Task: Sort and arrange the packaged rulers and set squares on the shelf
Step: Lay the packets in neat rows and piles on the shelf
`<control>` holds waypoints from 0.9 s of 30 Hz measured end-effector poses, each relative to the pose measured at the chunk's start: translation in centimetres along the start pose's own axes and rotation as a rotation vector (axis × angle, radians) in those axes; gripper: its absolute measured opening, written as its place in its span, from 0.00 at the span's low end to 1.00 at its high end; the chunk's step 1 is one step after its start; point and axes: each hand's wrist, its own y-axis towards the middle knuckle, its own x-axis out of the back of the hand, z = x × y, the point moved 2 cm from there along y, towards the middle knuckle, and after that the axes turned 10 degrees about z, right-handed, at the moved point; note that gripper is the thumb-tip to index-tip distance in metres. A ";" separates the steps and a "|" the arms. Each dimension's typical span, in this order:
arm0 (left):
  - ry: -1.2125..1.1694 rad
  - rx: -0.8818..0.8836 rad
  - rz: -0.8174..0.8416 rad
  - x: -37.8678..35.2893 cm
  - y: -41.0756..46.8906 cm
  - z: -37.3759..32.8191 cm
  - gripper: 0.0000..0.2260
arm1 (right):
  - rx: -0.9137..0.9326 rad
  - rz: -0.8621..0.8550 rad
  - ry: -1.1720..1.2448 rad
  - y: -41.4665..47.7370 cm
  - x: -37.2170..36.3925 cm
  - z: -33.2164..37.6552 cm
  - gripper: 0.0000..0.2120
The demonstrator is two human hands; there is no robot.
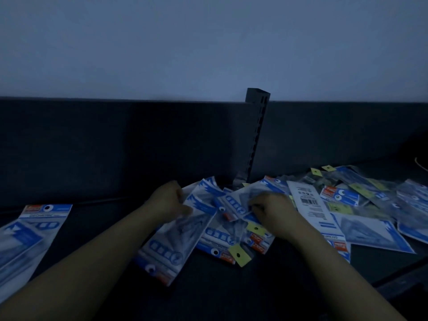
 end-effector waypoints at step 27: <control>-0.158 0.091 -0.068 1.4 -2.8 0.4 0.10 | -0.166 -0.048 0.394 2.4 1.7 -1.4 0.16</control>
